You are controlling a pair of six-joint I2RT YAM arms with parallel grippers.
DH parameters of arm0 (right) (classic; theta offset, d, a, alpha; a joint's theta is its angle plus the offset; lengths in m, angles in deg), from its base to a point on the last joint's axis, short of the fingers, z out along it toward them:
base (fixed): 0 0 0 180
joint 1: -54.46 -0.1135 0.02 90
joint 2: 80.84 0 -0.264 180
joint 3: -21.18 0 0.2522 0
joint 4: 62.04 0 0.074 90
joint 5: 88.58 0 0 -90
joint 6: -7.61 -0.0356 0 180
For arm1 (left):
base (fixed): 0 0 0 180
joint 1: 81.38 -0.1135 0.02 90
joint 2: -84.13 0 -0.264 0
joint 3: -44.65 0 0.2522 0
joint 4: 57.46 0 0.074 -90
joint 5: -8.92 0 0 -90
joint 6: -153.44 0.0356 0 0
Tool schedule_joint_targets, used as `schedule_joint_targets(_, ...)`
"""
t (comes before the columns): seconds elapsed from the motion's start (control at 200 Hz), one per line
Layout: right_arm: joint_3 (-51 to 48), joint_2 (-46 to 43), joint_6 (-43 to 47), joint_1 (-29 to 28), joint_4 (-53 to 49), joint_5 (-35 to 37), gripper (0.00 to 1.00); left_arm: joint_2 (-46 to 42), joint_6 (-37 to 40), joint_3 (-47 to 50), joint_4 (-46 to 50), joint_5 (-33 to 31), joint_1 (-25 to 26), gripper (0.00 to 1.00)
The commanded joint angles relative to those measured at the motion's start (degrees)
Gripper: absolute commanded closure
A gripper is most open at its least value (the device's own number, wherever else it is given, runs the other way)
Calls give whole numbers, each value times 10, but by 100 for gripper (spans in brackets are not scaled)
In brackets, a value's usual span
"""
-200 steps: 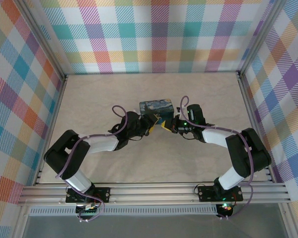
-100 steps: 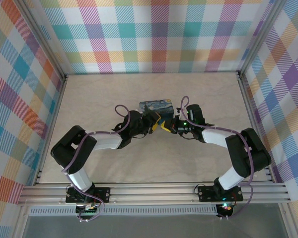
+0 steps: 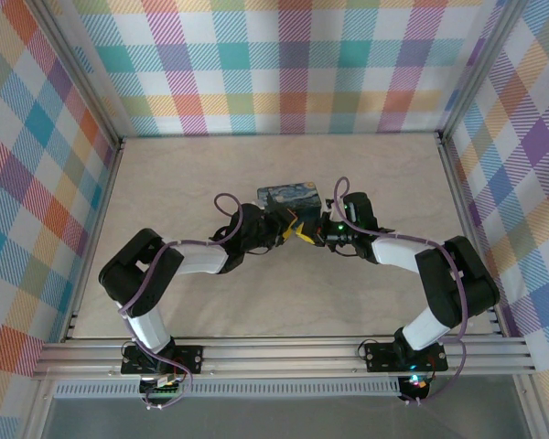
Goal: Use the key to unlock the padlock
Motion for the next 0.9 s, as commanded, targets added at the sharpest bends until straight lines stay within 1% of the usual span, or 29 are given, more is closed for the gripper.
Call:
schedule_joint_targets(0.0,15,-17,-9,-6,29,-18,100,3,-6,-19,-26,8,7,69)
schedule_joint_targets(0.24,11,-18,-14,-6,30,-19,100,4,-6,-20,-21,8,7,84)
schedule_joint_targets(0.46,11,-17,-16,-5,33,-20,100,4,-7,-20,-19,7,7,91)
schedule_joint_targets(0.67,12,-15,-15,-6,32,-19,95,3,-8,-18,-15,4,7,95)
schedule_joint_targets(0.895,9,-15,-11,-6,25,-17,84,1,-8,-17,-12,2,7,98)
